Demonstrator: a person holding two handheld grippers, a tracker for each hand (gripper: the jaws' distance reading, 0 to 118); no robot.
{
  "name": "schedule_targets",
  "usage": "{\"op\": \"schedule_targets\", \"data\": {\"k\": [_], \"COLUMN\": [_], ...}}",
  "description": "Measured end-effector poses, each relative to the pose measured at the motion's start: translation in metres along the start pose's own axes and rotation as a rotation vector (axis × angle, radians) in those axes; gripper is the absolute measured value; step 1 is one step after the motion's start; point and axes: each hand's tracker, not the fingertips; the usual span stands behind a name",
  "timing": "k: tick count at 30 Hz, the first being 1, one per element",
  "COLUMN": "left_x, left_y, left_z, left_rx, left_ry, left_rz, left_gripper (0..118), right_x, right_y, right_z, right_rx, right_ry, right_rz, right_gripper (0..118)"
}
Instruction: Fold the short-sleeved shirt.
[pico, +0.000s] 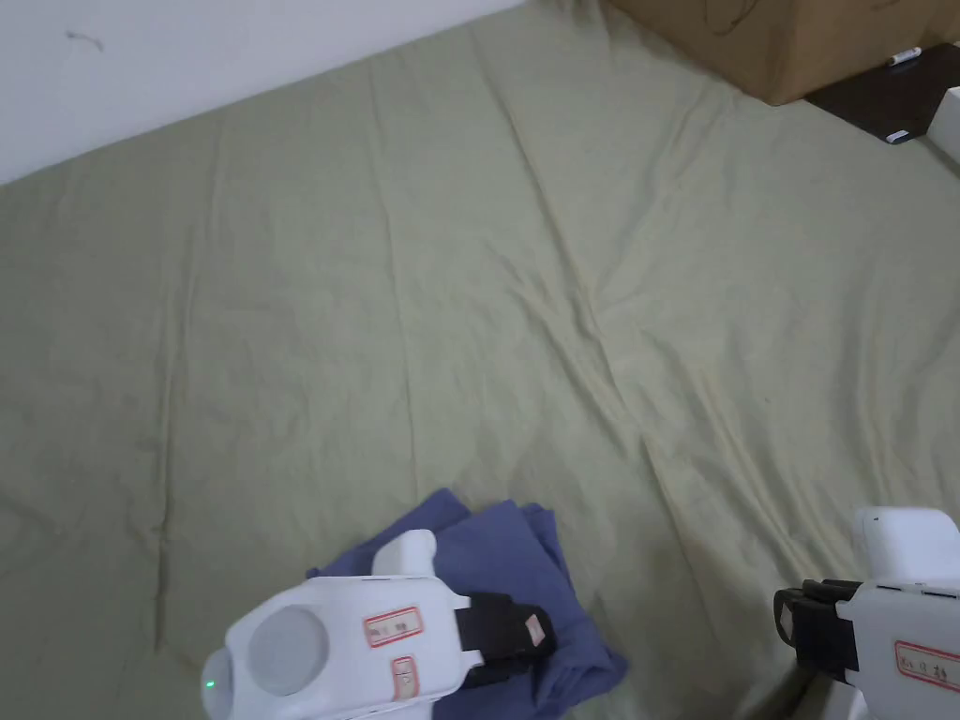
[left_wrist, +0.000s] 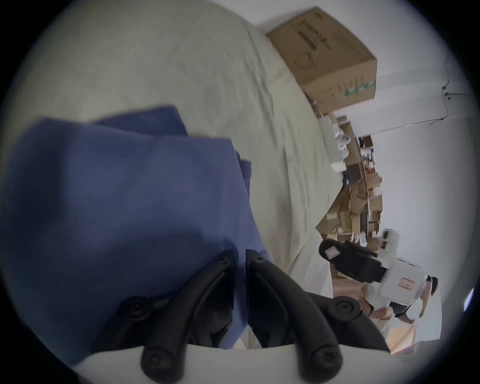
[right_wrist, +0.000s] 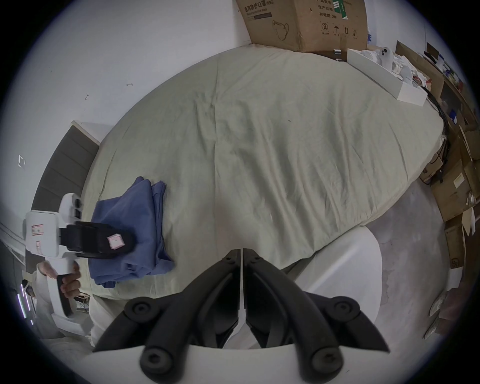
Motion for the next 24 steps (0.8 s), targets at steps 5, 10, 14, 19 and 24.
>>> {"op": "schedule_targets", "data": {"k": [5,10,14,19,24], "left_x": [0.015,0.012,-0.021,-0.075,-0.128], "left_y": [0.004,-0.004,-0.024,-0.058,-0.07], "left_z": [-0.008,0.034,0.092,0.155,0.156], "left_rx": [0.012,0.083,0.21,0.35,0.405], "left_ry": [-0.03,-0.101,-0.107,-0.155,-0.098], "left_rz": [-0.019,-0.016,0.076,0.237,0.376], "left_gripper": [9,9,40,108,109], "right_x": [-0.001,-0.023,-0.059,-0.111,-0.137], "right_y": [0.002,0.008,0.014,0.025,0.023], "right_z": [0.006,-0.001,-0.02,-0.058,-0.095], "right_rx": [0.013,-0.007,-0.045,-0.06,-0.113], "right_ry": [-0.019,0.001,0.063,0.089,0.038], "right_rz": [0.001,0.08,0.232,0.422,0.514], "right_gripper": [2,2,2,3,2]}}
